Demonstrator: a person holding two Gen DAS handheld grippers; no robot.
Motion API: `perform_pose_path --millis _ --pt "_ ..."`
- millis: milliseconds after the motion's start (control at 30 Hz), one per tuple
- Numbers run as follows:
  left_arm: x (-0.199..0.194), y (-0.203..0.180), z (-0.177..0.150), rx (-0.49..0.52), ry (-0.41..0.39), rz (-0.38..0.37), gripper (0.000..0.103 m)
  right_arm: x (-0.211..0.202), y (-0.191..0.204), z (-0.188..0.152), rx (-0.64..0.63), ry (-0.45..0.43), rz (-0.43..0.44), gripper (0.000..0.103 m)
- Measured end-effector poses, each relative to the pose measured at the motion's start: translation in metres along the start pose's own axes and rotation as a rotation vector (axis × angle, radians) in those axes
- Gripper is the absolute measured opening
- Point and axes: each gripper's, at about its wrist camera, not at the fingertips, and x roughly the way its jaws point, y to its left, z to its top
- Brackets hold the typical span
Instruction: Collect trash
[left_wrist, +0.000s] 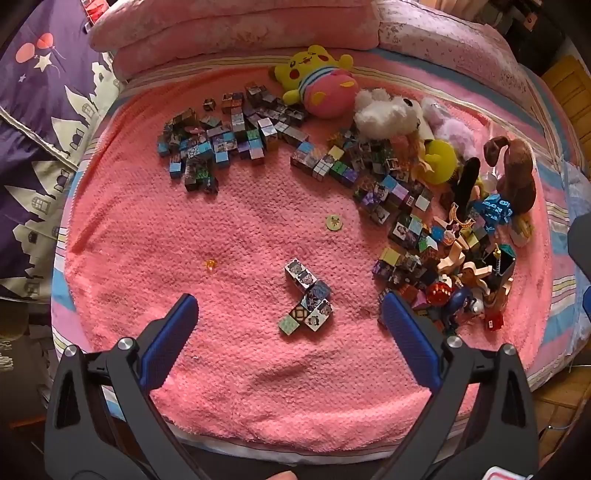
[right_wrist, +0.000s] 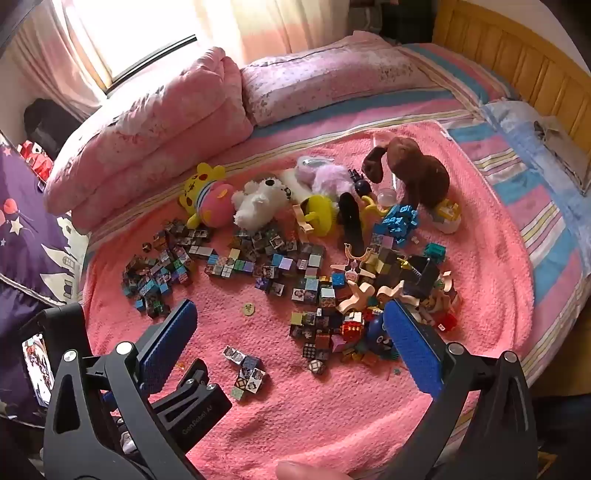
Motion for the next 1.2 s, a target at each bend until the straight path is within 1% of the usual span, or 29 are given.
perform_pose_path --millis 267,300,333,367,733,1200 --pt "-0.001 0.0 0.0 0.002 0.009 -0.006 0.096 0.005 0.001 0.002 0.019 0.015 0.012 0.099" --pt "-0.002 0.0 0.001 0.003 0.012 -0.008 0.096 -0.003 0.002 0.006 0.007 0.004 0.015 0.099" --pt "-0.003 0.001 -0.002 -0.004 -0.007 -0.001 0.096 -0.003 0.003 0.006 0.009 0.006 0.015 0.099" --pt "-0.002 0.001 -0.002 -0.004 -0.006 -0.001 0.096 -0.003 0.004 0.007 0.011 0.008 0.015 0.099" --pt "-0.001 0.0 0.001 -0.004 -0.006 0.0 0.096 0.004 -0.003 -0.003 0.015 0.013 0.03 0.099" --pt "0.0 -0.001 0.0 -0.005 -0.004 0.002 0.096 0.007 -0.003 -0.003 0.01 0.027 -0.027 0.099"
